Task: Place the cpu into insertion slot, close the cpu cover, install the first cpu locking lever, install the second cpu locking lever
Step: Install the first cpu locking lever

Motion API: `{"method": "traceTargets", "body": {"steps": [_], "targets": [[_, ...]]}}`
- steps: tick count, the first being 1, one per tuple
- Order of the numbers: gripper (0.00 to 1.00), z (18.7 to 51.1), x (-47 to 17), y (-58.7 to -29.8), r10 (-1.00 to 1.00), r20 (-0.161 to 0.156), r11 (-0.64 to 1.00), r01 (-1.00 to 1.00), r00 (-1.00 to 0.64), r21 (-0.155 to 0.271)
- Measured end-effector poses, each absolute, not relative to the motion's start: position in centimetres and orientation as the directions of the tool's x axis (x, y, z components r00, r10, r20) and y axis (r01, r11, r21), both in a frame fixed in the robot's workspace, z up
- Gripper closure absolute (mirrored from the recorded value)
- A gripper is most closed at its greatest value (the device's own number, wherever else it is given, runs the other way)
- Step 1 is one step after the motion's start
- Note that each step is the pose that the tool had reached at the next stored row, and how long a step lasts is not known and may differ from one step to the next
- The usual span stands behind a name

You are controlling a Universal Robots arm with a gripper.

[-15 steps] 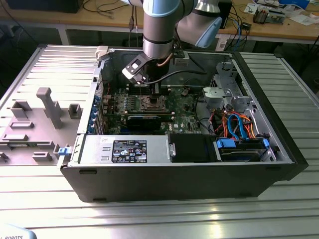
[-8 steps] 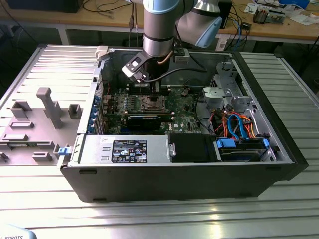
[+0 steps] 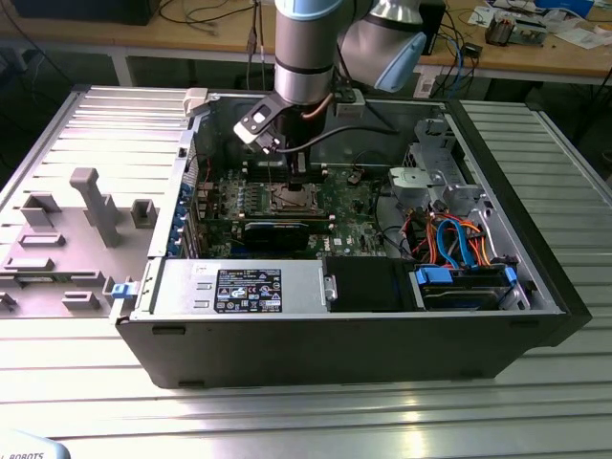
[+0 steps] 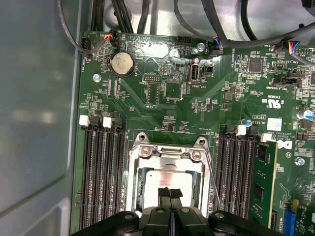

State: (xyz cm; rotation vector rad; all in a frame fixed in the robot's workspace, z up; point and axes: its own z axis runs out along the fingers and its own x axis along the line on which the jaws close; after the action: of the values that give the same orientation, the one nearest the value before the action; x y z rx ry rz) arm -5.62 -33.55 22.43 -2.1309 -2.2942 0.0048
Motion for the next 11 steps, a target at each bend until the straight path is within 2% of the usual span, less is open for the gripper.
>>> {"method": "traceTargets", "body": {"steps": [11], "targets": [[0.89, 23.8, -5.6, -33.6, 0.997, 0.006, 0.074, 0.997, -0.074, -0.009]]}}
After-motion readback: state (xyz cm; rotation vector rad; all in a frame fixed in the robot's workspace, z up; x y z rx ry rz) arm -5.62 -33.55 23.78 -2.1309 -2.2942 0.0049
